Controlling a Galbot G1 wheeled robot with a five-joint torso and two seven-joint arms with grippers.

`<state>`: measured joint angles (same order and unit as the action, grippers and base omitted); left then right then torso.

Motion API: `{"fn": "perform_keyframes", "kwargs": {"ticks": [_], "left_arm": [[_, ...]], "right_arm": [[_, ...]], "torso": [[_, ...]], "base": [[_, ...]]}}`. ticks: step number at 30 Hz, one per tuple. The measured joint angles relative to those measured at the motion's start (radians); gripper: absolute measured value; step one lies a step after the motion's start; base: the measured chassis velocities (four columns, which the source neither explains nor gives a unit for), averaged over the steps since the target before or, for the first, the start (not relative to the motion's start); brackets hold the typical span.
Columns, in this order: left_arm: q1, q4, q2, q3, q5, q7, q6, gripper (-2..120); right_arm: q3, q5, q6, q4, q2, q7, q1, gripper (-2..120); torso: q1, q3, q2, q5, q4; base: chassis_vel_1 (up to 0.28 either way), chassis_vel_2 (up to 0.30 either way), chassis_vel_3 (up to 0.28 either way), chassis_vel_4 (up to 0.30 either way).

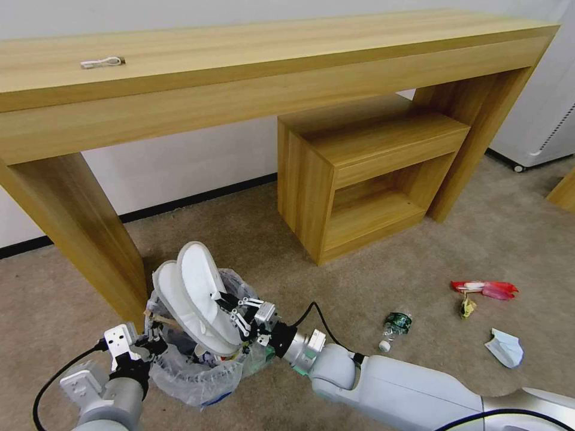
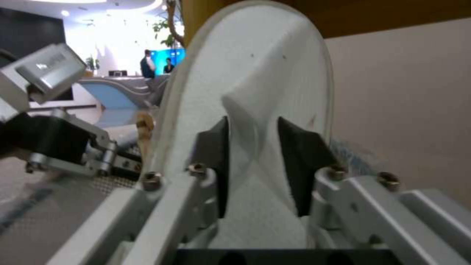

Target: Pick up the trash bin and place the garbage on the floor into it.

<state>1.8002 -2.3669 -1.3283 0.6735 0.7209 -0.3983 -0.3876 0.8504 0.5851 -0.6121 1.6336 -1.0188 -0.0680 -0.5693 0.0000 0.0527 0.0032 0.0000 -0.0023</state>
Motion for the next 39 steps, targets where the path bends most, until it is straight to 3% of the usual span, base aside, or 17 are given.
{"fn": "perform_keyframes", "kwargs": {"ticks": [7, 12, 15, 19, 20, 24, 26, 32, 39], "left_arm": [[0.002, 0.005, 0.004, 0.018, 0.014, -0.009, -0.009, 1], [-0.001, 0.014, 0.004, 0.026, 0.021, -0.013, -0.012, 1], [0.0, 0.024, 0.002, 0.03, 0.019, -0.015, -0.012, 1], [0.002, 0.027, 0.001, 0.027, 0.011, -0.015, -0.012, 1], [0.002, 0.027, 0.001, 0.027, 0.011, -0.015, -0.012, 1], [0.001, 0.031, 0.007, 0.027, 0.005, -0.013, -0.012, 1], [0.001, 0.031, 0.007, 0.027, 0.005, -0.013, -0.012, 1], [-0.003, 0.039, 0.01, 0.024, 0.0, -0.012, -0.01, 1], [-0.006, 0.052, 0.007, 0.02, -0.007, -0.01, -0.007, 1]], "right_arm": [[-0.032, -0.002, 0.018, 0.069, 0.028, -0.015, -0.023, 61], [-0.057, -0.004, 0.019, 0.093, 0.042, -0.016, -0.032, 75], [-0.114, -0.003, 0.028, 0.126, 0.058, -0.036, -0.056, 89], [-0.193, 0.012, 0.062, 0.158, 0.074, -0.087, -0.097, 99], [-0.193, 0.012, 0.062, 0.158, 0.074, -0.087, -0.097, 99], [-0.356, 0.039, 0.135, 0.185, 0.098, -0.194, -0.183, 100], [-0.364, 0.041, 0.139, 0.187, 0.099, -0.2, -0.188, 100], [-0.541, 0.109, 0.294, 0.263, 0.137, -0.433, -0.347, 100], [-0.706, 0.195, 0.391, 0.332, 0.166, -0.547, -0.471, 100]], "torso": [[0.0, 0.0, 0.0, 0.0, 0.0], [0.0, 0.0, 0.0, -0.0001, 0.0], [0.0, 0.0, 0.0, -0.0001, 0.0001], [0.0, 0.0, 0.0, 0.0001, 0.0], [0.0, 0.0, 0.0, 0.0001, 0.0], [0.0, 0.0, 0.0, 0.0001, 0.0001], [0.0, 0.0, 0.0, 0.0, 0.0001], [0.0, 0.0, 0.0, 0.0002, 0.0], [0.0, 0.0, 0.0, 0.0002, 0.0001]], "base": [[0.0, 0.0, 0.0, 0.0], [0.0, 0.0, 0.0, 0.0], [0.0, 0.0, 0.0, 0.0], [0.0, 0.0, 0.0, 0.0], [0.0, 0.0, 0.0, 0.0], [0.0, 0.0, 0.0, 0.0], [0.0, 0.0, 0.0, 0.0], [0.0, 0.0, 0.0, 0.0], [0.0, 0.0, 0.0, 0.0]]}}
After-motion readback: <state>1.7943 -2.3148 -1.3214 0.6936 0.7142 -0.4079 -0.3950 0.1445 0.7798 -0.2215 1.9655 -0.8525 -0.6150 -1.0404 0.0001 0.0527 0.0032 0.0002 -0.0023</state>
